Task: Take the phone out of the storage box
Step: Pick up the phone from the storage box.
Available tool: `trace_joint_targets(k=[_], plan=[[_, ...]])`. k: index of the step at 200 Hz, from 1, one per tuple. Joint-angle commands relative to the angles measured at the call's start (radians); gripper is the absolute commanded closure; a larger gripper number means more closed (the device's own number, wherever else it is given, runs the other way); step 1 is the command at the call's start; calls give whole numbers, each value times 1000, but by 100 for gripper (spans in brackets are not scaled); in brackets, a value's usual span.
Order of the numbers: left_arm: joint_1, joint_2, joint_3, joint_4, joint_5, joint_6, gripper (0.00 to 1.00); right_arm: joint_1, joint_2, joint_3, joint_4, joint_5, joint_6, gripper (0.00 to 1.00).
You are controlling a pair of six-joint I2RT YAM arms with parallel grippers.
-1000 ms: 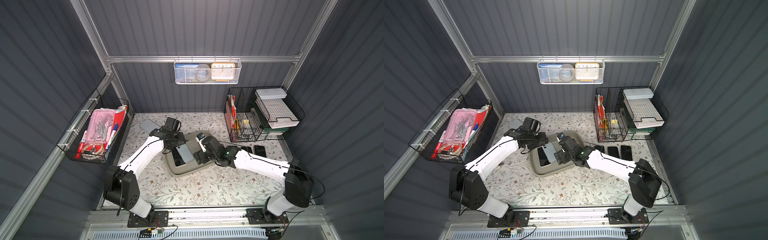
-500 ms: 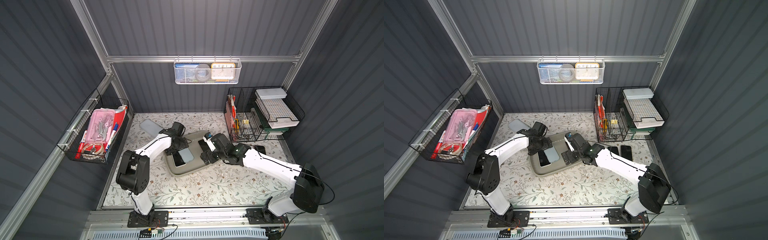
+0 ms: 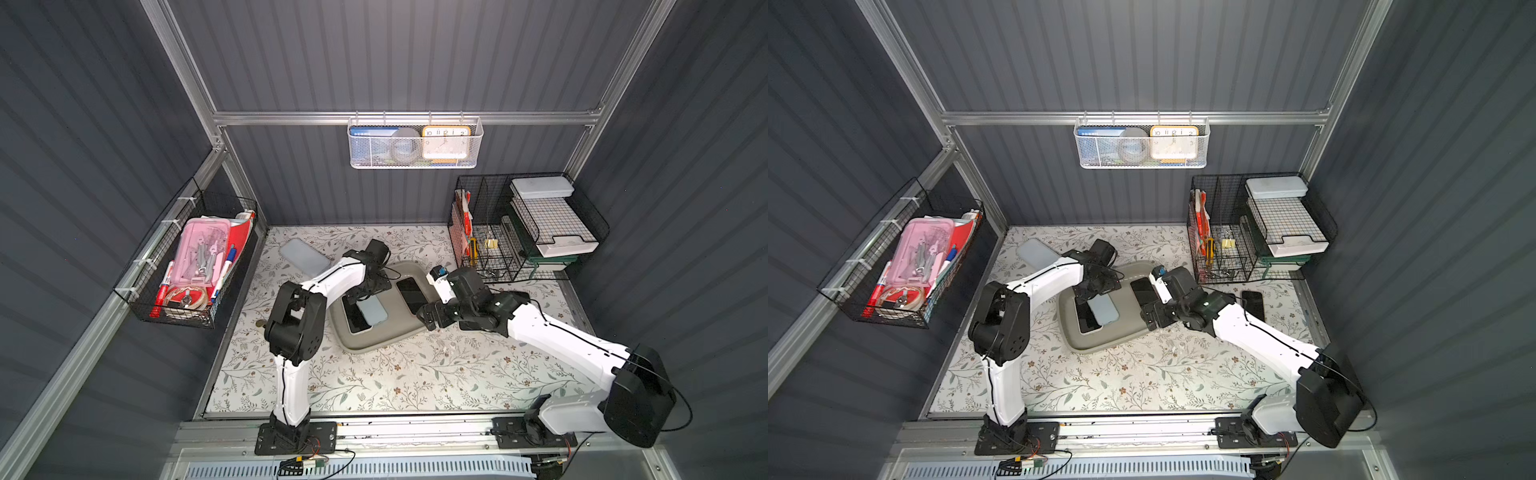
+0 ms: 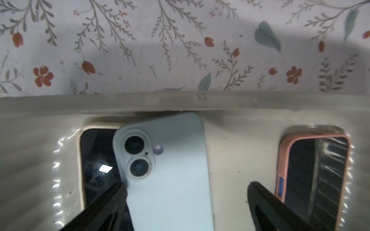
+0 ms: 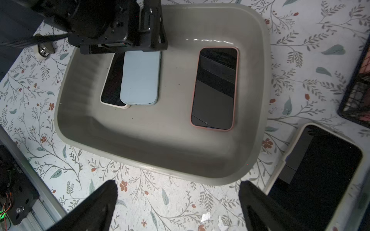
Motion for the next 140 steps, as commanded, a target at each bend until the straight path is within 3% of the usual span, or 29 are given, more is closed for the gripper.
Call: trace_joint_targets(k=[1,105,140], plan=[[1,52,49,-132,-56,-38,1,-28,-20,-32,19,-42,3,1],[2,179,156,-231,-79,-11,3,-108,-48,-85,41,-88,-2,1],[1,174,144,-224,-80,-2,10,-118,-75,-96,46,-76,-5,1]])
